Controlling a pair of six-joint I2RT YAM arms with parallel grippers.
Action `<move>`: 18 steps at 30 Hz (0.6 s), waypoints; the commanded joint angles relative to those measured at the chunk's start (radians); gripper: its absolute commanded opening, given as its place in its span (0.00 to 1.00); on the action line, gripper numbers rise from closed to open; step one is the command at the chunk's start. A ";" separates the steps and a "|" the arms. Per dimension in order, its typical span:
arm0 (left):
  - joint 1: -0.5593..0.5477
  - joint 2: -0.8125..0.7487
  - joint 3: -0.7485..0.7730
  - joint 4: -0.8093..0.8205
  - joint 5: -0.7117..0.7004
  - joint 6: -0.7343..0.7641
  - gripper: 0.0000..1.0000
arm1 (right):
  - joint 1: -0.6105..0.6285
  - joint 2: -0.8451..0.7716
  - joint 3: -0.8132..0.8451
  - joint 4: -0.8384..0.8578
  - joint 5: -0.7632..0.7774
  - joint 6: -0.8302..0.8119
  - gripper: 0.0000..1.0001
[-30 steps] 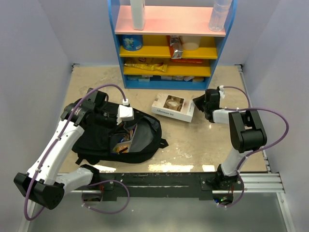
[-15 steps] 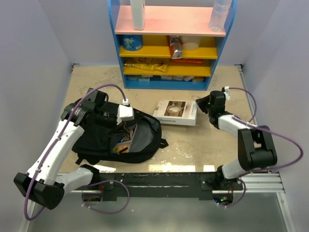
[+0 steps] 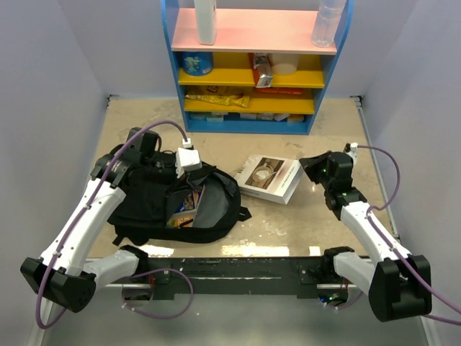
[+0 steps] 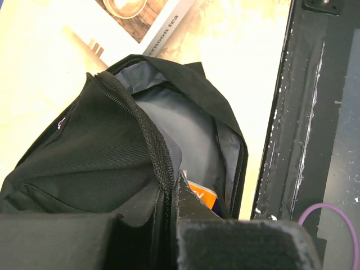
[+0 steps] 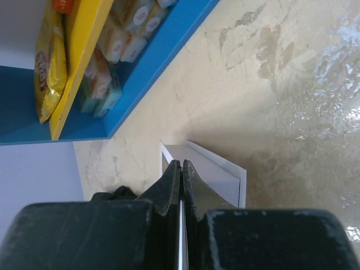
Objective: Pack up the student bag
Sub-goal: Pick up the book from the center of the board.
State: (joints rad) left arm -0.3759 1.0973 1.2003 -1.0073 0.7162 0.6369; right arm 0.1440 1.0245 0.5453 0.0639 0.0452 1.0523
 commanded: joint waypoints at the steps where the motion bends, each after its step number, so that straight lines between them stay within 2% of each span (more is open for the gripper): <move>1: -0.006 -0.008 0.015 0.082 -0.004 -0.028 0.00 | 0.005 -0.033 0.143 -0.090 -0.005 -0.032 0.00; 8: -0.006 -0.011 0.001 0.091 0.000 -0.028 0.00 | 0.003 -0.058 0.323 -0.148 -0.036 -0.006 0.00; 18: -0.006 -0.013 0.001 0.101 0.000 -0.029 0.00 | 0.003 -0.115 0.416 -0.157 -0.155 0.106 0.00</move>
State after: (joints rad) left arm -0.3763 1.0973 1.1961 -0.9863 0.7029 0.6205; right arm 0.1448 0.9539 0.8787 -0.1005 -0.0303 1.0847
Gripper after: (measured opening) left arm 0.058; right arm 0.021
